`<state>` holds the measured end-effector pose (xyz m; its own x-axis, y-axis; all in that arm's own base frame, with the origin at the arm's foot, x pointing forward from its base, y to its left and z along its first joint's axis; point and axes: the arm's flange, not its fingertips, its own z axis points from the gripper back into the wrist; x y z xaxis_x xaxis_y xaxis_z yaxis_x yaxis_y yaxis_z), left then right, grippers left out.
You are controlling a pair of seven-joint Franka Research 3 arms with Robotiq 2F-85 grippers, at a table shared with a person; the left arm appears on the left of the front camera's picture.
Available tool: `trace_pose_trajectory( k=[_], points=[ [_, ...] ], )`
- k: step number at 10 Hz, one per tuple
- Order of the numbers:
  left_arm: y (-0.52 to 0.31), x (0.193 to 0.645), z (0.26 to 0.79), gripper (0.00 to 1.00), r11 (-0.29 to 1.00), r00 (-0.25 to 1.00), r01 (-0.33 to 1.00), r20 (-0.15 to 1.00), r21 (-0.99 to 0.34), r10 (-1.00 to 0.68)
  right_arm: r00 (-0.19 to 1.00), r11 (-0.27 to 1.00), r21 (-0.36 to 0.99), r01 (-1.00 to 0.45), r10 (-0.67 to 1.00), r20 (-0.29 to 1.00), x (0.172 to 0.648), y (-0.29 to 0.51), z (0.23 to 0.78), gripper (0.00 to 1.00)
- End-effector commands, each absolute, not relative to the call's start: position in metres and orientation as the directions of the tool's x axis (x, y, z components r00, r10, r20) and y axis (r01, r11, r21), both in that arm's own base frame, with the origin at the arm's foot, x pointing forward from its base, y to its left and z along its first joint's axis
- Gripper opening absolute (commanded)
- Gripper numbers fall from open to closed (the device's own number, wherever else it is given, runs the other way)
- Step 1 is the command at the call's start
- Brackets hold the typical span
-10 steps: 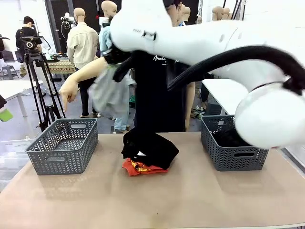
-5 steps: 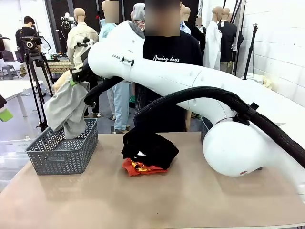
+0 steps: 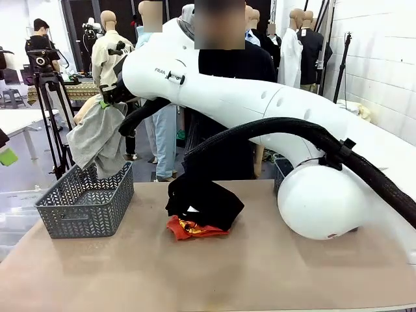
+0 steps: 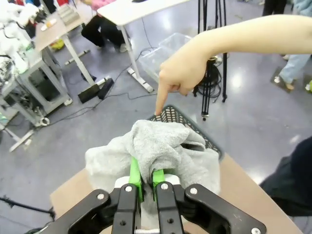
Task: Sort the tops and bottoms.
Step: Sort the clothes according to human instructions.
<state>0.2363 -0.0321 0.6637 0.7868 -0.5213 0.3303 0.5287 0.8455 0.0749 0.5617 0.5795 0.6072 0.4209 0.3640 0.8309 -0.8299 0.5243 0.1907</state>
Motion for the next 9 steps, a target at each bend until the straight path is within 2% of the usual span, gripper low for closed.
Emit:
trace_pose_trajectory(
  k=[1,5,9],
  points=[
    [-0.031,0.237,0.666,1.0,0.843,0.784,0.533,0.329,0.077,-0.526,0.414,0.522,0.222,-0.823,0.285,0.865,0.565,0.595,0.576,0.0],
    [-0.031,0.237,0.666,1.0,0.843,0.784,0.533,0.329,0.077,-0.526,0.316,0.538,0.103,-0.837,0.321,0.893,0.596,0.661,0.516,0.0],
    [-0.031,0.237,0.666,1.0,0.843,0.784,0.533,0.329,0.077,-0.526,0.361,0.48,0.172,-0.86,0.334,0.871,0.616,0.692,0.456,0.0]
  ],
)
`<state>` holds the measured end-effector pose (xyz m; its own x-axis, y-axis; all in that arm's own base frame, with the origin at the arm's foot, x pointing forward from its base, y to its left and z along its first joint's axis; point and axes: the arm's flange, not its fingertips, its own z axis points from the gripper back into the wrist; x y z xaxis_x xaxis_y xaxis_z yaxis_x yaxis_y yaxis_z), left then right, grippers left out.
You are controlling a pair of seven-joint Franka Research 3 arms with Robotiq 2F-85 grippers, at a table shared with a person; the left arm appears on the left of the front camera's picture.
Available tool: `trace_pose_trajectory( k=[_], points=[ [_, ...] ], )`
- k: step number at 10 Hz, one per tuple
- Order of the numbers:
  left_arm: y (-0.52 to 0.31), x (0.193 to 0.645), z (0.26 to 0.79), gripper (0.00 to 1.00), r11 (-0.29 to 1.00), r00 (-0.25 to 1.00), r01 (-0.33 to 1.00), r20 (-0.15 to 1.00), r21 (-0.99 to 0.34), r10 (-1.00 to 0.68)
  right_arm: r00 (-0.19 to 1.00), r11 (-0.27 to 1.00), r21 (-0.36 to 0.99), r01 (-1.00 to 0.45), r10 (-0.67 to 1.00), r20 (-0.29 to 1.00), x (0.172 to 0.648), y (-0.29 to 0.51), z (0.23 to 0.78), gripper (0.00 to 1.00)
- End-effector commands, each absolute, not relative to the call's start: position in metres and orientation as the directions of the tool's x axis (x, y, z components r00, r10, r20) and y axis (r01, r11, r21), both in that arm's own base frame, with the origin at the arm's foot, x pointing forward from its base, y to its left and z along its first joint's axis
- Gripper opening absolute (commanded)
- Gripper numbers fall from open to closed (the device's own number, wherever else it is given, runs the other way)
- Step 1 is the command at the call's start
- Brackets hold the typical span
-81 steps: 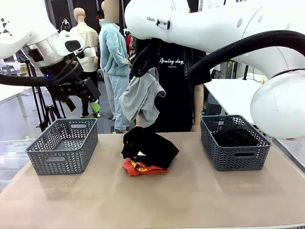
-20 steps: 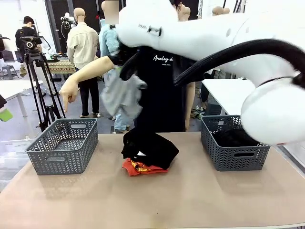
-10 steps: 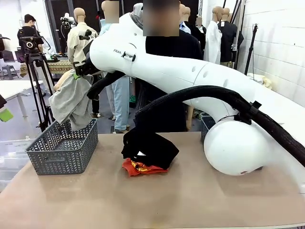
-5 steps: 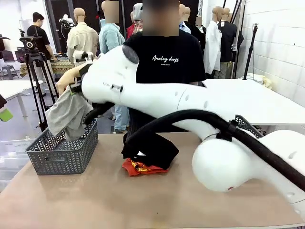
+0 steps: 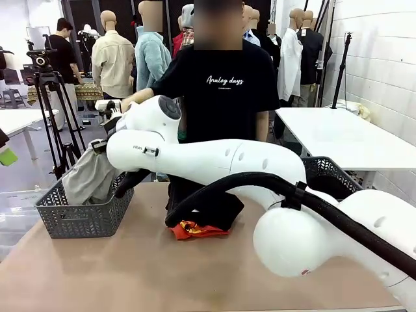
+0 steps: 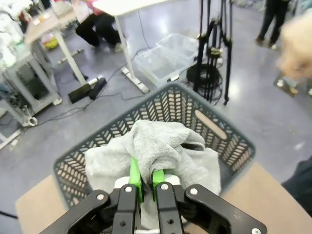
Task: Sort the tops and bottoms.
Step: Sort the clothes according to human instructions.
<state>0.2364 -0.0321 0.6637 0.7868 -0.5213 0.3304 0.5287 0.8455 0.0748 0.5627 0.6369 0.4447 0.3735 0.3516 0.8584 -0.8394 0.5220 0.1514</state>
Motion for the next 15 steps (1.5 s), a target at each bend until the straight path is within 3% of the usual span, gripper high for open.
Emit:
trace_pose_trajectory(
  k=[1,2,6,7,12,13,15],
  points=[
    [-0.031,0.237,0.666,1.0,0.843,0.784,0.533,0.329,0.077,-0.526,0.372,0.45,0.21,-0.868,0.308,0.876,0.62,0.695,0.451,0.0],
    [-0.031,0.237,0.666,1.0,0.843,0.784,0.533,0.329,0.077,-0.526,0.38,0.432,0.23,-0.872,0.3,0.875,0.623,0.698,0.448,0.12],
    [-0.031,0.237,0.666,1.0,0.843,0.784,0.533,0.329,0.077,-0.526,0.361,0.415,0.221,-0.883,0.299,0.883,0.623,0.699,0.448,0.92],
    [-0.031,0.237,0.666,1.0,0.843,0.784,0.533,0.329,0.077,-0.526,0.361,0.414,0.219,-0.883,0.304,0.882,0.624,0.698,0.449,1.0],
    [-0.031,0.237,0.666,1.0,0.843,0.784,0.533,0.329,0.077,-0.526,0.414,0.436,0.246,-0.865,0.344,0.843,0.628,0.695,0.454,1.0],
    [-0.031,0.237,0.666,1.0,0.843,0.784,0.533,0.329,0.077,-0.526,0.37,0.447,0.208,-0.87,0.314,0.874,0.566,0.634,0.444,1.0],
    [-0.031,0.237,0.666,1.0,0.843,0.784,0.533,0.329,0.077,-0.526,0.37,0.447,0.208,-0.87,0.314,0.874,0.566,0.634,0.444,1.0]
  ],
)
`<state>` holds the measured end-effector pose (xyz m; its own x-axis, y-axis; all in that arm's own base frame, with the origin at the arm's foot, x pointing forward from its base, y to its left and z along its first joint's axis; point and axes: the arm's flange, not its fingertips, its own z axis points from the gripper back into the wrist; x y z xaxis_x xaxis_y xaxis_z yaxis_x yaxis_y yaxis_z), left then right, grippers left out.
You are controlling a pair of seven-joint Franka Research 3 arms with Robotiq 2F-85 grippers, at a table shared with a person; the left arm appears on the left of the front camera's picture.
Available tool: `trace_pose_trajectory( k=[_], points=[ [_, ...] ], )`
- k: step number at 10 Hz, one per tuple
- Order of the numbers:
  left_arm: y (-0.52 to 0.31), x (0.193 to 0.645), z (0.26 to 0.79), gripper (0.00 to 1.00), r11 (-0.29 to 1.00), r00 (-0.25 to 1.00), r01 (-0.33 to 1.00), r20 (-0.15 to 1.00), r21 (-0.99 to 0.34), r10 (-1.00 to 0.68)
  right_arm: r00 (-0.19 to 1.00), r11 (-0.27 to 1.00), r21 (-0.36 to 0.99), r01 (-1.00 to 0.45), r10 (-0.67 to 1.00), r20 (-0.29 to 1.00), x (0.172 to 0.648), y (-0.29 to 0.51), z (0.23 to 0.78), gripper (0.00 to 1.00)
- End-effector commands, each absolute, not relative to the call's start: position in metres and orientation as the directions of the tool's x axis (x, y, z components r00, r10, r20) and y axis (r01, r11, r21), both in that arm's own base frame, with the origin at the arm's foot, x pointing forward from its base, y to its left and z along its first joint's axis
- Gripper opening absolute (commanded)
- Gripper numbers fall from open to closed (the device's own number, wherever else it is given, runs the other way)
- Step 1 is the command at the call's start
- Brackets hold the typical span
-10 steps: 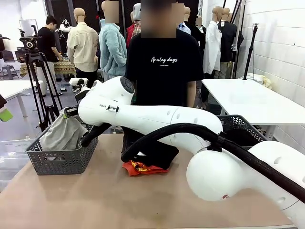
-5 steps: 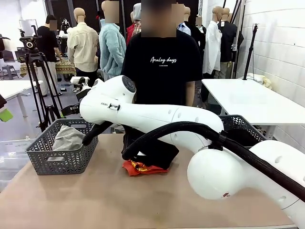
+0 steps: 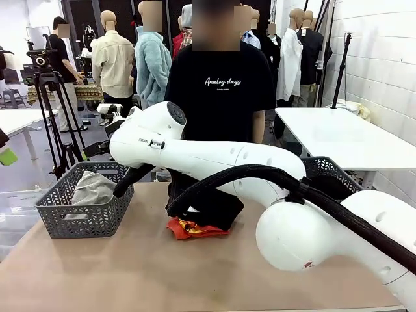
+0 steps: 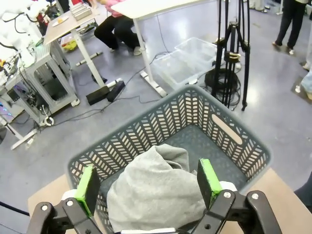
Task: Sort the tops and bottoms.
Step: Sort the clothes according to human instructions.
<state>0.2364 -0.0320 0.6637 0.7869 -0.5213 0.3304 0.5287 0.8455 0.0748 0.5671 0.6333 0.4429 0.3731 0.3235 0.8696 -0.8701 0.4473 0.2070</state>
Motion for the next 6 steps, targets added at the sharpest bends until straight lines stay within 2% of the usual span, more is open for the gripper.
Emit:
trace_pose_trajectory(
  k=[1,6],
  points=[
    [-0.0307,0.237,0.6657,1.0,0.843,0.784,0.533,0.329,0.077,-0.526,0.37,0.447,0.208,-0.87,0.314,0.874,0.5663,0.6337,0.4444,1.0],
    [-0.0307,0.237,0.6657,1.0,0.843,0.784,0.533,0.329,0.077,-0.526,0.37,0.447,0.208,-0.87,0.314,0.874,0.5663,0.6337,0.4444,1.0]
  ],
)
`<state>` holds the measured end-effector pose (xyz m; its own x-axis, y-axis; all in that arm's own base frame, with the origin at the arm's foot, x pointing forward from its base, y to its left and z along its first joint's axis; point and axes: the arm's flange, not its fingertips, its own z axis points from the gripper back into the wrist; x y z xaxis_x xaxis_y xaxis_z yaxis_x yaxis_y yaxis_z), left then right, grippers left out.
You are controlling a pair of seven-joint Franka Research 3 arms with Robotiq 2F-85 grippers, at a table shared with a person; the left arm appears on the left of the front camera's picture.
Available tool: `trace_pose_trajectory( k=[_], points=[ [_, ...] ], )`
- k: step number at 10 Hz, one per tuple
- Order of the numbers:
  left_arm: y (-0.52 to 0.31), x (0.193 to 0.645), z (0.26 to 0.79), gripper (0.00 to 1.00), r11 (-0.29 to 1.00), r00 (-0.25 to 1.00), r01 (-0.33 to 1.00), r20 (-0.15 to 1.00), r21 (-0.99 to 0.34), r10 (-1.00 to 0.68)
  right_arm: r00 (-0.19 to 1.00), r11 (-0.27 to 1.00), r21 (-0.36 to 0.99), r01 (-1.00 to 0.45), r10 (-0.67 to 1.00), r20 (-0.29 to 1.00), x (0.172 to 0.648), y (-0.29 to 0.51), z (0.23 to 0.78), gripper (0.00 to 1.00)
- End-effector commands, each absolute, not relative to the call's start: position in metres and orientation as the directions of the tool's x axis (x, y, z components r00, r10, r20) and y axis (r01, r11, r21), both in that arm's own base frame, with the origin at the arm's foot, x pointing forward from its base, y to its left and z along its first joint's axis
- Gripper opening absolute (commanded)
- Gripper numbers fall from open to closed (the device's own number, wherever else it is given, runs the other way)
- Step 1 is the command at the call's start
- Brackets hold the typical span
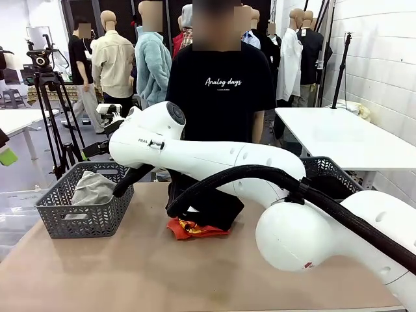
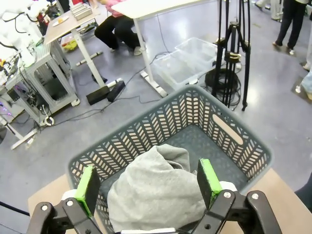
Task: Sort the tops and bottoms.
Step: Lift clothes from the center of the table with your left hand.
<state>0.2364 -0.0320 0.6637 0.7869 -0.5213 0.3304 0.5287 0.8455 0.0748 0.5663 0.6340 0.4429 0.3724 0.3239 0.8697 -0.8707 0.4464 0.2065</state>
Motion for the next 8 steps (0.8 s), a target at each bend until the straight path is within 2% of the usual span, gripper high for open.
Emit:
trace_pose_trajectory(
  k=[1,8],
  points=[
    [-0.0307,0.237,0.6657,1.0,0.843,0.784,0.533,0.329,0.077,-0.526,0.37,0.447,0.208,-0.87,0.314,0.874,0.5663,0.6337,0.4444,1.0],
    [-0.0307,0.237,0.6657,1.0,0.843,0.784,0.533,0.329,0.077,-0.526,0.372,0.446,0.206,-0.871,0.324,0.87,0.5663,0.634,0.4429,1.0]
  ],
)
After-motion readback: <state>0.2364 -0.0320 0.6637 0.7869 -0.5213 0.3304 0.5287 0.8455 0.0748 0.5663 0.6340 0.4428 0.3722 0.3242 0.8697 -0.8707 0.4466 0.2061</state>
